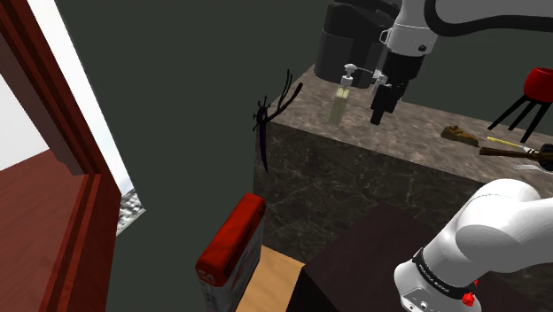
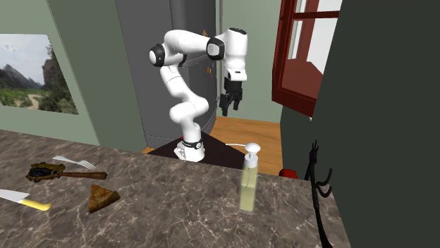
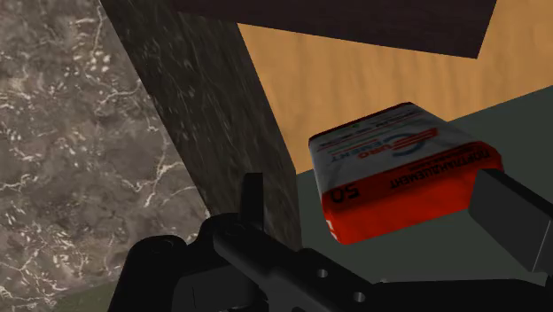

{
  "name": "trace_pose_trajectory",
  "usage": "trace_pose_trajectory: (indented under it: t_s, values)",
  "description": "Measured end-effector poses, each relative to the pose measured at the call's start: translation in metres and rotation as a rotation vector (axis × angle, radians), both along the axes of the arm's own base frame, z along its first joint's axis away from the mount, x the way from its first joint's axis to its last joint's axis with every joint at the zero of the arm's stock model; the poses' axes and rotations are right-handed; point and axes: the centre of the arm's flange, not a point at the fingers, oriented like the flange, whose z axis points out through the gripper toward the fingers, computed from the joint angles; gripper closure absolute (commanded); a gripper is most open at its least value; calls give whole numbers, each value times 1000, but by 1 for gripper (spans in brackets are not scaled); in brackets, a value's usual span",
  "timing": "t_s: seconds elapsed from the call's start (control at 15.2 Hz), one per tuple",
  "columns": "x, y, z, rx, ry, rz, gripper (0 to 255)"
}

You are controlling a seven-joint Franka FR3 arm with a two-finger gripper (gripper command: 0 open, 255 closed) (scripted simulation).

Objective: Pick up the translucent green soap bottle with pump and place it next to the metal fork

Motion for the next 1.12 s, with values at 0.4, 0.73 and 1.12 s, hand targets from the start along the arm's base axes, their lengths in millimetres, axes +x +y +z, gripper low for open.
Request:
trace_pose_trajectory:
  t_s: [0.4,0.73,1.12]
  values:
    - [36,-35,3,-6,-19,23,0]
    - [81,-73,16,-14,-43,52,0]
    - [138,-122,26,-25,-71,86,0]
